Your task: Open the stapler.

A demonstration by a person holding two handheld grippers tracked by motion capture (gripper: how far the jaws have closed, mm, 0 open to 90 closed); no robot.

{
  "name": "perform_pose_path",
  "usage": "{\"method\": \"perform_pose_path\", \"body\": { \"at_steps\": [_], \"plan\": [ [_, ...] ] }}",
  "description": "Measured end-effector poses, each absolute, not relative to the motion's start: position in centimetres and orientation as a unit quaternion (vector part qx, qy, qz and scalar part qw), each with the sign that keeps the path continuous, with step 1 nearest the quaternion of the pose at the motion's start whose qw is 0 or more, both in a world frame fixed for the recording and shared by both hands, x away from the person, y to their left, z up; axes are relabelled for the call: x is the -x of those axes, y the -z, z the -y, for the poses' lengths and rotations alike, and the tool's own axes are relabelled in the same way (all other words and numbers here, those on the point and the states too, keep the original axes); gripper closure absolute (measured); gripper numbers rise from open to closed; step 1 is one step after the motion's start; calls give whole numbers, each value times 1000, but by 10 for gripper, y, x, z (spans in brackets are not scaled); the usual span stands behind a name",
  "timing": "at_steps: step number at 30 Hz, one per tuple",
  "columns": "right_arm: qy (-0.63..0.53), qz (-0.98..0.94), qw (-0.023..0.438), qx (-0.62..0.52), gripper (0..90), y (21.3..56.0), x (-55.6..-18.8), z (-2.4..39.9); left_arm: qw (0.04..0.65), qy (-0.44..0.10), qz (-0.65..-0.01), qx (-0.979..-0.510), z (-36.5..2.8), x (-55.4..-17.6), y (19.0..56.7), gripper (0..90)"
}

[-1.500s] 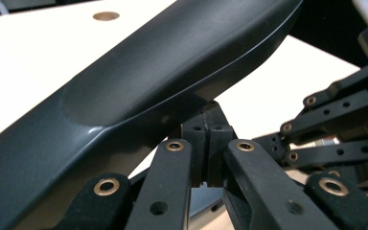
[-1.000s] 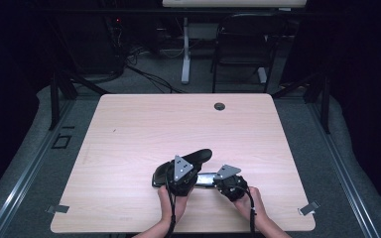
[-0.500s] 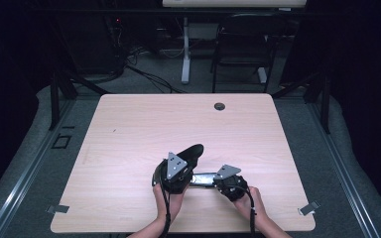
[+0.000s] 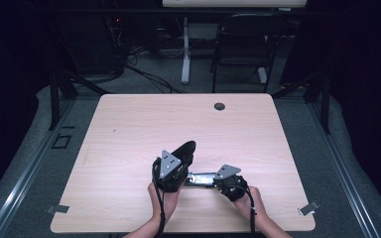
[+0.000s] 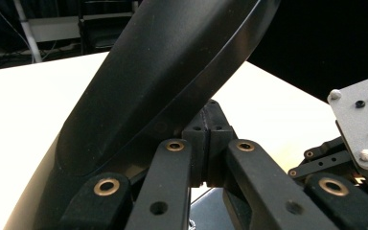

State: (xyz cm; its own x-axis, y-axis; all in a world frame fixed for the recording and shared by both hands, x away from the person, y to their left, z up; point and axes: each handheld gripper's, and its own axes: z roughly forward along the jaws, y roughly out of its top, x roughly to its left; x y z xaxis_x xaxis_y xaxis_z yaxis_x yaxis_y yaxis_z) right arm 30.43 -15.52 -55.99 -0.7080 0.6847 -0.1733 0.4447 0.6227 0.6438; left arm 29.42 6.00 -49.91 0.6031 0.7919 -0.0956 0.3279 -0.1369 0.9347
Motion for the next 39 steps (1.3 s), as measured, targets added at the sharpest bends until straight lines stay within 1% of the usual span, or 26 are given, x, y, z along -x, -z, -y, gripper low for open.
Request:
{"method": "perform_pose_path", "body": {
  "at_steps": [6, 12, 17, 39],
  "plan": [
    [-290, -878, 206, -321, 900, 560, -304, 155, 532, -209, -395, -719, -65, -295, 495, 900],
    [-289, -880, 201, -319, 900, 559, -305, 156, 542, -191, -412, -708, -74, -296, 490, 900],
    [-289, -880, 201, -319, 900, 559, -305, 156, 542, -176, -417, -708, -79, -296, 487, 900],
    [-291, -879, 198, -321, 900, 559, -306, 156, 542, -163, -428, -705, -91, -297, 477, 900]
  ]
}}
